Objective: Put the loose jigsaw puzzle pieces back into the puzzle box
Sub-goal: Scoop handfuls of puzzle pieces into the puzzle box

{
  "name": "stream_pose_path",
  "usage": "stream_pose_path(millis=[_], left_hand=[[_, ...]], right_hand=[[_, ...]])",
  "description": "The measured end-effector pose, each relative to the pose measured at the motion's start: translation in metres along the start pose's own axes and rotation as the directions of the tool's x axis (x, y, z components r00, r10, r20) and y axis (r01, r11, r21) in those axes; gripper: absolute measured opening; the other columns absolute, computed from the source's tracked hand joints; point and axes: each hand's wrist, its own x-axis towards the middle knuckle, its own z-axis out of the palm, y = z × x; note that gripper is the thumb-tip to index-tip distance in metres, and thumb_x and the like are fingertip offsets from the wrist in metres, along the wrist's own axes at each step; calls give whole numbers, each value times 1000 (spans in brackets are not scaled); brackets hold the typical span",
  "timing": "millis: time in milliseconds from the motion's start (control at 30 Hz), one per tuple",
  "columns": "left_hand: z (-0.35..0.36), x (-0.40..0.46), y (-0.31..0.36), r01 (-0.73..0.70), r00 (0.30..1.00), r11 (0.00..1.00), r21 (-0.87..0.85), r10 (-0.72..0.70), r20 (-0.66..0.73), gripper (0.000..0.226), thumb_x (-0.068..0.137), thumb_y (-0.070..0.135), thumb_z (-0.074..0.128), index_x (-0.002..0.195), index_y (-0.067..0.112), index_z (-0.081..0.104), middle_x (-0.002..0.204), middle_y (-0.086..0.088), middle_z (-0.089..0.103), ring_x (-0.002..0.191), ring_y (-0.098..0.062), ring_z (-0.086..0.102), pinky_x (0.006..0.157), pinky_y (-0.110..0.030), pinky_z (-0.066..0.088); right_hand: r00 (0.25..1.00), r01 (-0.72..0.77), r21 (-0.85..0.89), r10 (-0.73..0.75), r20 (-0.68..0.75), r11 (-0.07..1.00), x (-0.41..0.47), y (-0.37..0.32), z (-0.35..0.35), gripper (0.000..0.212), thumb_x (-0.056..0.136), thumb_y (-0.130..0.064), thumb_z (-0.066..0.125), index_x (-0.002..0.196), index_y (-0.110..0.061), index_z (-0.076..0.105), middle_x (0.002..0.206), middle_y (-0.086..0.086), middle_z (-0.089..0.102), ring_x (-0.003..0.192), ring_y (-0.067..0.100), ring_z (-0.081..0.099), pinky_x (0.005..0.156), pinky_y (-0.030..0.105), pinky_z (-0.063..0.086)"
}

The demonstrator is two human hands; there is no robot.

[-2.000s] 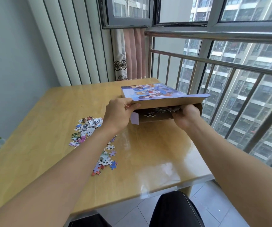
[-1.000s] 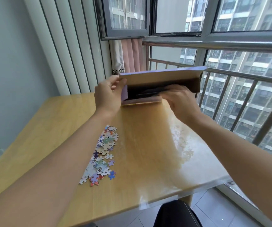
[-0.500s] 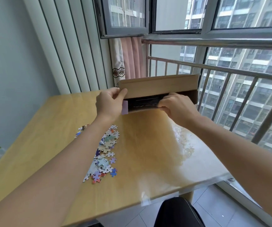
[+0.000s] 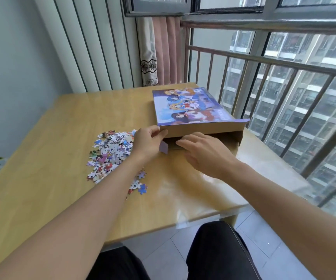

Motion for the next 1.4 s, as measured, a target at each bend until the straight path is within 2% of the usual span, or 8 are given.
stream_pose_path(millis=[267,400,533,833,1000,1100,1267,1400], left_hand=[[-61,-15,-17,-99,988,986,136,81,131,21,90,21,74,111,23,73,111,12,71,105,7,62,95,-20,50],[-106,-31,-50,-51,990,944,327,90,-105,28,89,39,72,115,30,71,117,17,67,111,0,59,93,-8,38],[-128,-47,-84,1,981,900,435,83,-175,50,91,48,65,133,22,61,139,1,59,132,-16,49,109,-25,35],[-132,-53,-103,31,994,911,411,-73,87,118,60,101,40,156,35,25,162,19,22,148,1,15,121,-34,21],[-131,-54,-103,-43,986,842,537,-49,157,137,40,106,50,156,42,14,163,22,13,150,1,10,123,-34,18],[-126,-55,-107,-35,995,830,557,-23,97,130,47,104,49,156,42,17,162,25,16,149,3,11,120,-26,18],[-122,-54,-108,-25,999,865,500,11,30,110,62,95,53,154,44,22,157,28,22,142,9,20,108,-17,23],[-118,-48,-105,-15,998,910,414,-9,54,101,68,89,54,153,40,30,156,24,30,141,2,34,112,-34,39]], right_hand=[[997,79,235,-72,-39,969,8,-71,18,43,99,-38,57,134,-13,59,129,5,64,118,28,57,93,41,51],[958,-177,439,51,283,881,25,-109,50,114,82,-82,48,161,-13,3,169,1,2,155,20,0,121,30,6],[943,-267,376,160,291,887,53,-123,71,125,74,-92,38,159,-14,-11,168,3,-16,153,19,-20,126,43,1],[874,-484,613,366,319,624,132,-101,71,119,75,-84,56,161,-17,10,169,8,2,156,24,-6,126,49,7],[859,-511,578,360,364,636,166,-94,70,94,86,-80,45,143,-6,47,136,17,59,127,32,53,105,47,44],[905,-425,551,341,253,718,165,-99,72,77,88,-77,46,113,-6,64,93,10,68,93,29,64,79,43,54],[906,-423,634,306,292,648,159,-97,68,77,84,-78,52,98,-3,67,73,9,67,70,26,63,60,36,45],[881,-470,672,250,402,572,153,-94,62,79,74,-74,64,102,0,63,73,9,58,66,24,57,63,37,45]])
